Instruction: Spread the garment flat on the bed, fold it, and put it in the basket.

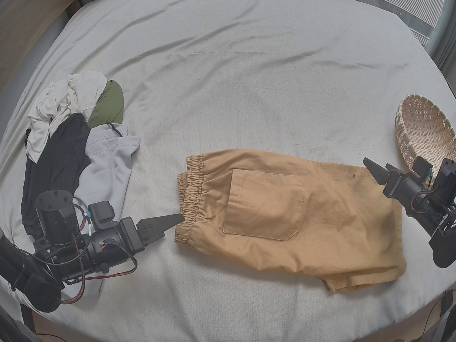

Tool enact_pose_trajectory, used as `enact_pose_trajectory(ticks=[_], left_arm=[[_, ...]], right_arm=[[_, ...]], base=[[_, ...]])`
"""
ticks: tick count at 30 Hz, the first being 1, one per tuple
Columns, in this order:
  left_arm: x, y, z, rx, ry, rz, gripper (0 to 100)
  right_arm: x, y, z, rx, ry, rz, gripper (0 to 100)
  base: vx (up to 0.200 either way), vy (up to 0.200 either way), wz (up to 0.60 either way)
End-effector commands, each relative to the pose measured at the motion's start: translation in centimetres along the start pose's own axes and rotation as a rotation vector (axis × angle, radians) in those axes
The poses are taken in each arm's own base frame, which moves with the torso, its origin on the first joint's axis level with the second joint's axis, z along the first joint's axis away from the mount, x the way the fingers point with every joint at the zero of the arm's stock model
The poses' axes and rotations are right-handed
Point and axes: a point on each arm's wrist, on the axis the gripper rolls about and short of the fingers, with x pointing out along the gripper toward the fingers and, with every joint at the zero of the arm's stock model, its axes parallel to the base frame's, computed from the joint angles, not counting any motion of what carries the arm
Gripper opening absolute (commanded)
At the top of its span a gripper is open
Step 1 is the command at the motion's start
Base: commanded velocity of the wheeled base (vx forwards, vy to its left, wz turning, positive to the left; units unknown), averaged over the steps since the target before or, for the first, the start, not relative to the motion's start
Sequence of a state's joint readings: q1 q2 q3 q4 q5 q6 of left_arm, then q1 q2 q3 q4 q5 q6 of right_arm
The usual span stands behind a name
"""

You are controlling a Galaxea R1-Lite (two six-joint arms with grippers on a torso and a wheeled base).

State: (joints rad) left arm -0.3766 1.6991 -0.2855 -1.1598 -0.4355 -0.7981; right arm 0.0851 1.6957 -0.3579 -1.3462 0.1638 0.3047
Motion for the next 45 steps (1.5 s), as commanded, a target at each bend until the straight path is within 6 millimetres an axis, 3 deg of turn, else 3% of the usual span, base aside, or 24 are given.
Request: enact_pose_trajectory(ticks=[1, 19, 25, 35, 45], left_arm=[[0.2, -0.1, -0.1, 0.001, 0.007, -0.009, 100], [1.9, 0.2, 0.1, 0.008, 0.015, -0.004, 100], [3.8, -0.7, 0.4, 0.027, 0.031, -0.044, 100], [5.8, 0.3, 0.9, 0.036, 0.017, -0.009, 100], [4.7, 0.6, 2.1, 0.066, -0.023, 0.064, 100]], right_arm=[[-0.3, 0.0, -0.2, 0.02, 0.009, 0.001, 100], [-0.1, 0.2, 0.0, 0.014, -0.027, 0.017, 100], [-0.2, 0.2, 0.0, 0.014, -0.027, 0.017, 100], [-0.1, 0.5, 0.0, 0.015, -0.028, 0.03, 100], [0.0, 0.6, -0.1, 0.014, -0.025, 0.035, 100]], base=[[0.0, 0.0, 0.0], [0.0, 0.0, 0.0], [0.0, 0.0, 0.0], [0.0, 0.0, 0.0], [0.0, 0.0, 0.0]])
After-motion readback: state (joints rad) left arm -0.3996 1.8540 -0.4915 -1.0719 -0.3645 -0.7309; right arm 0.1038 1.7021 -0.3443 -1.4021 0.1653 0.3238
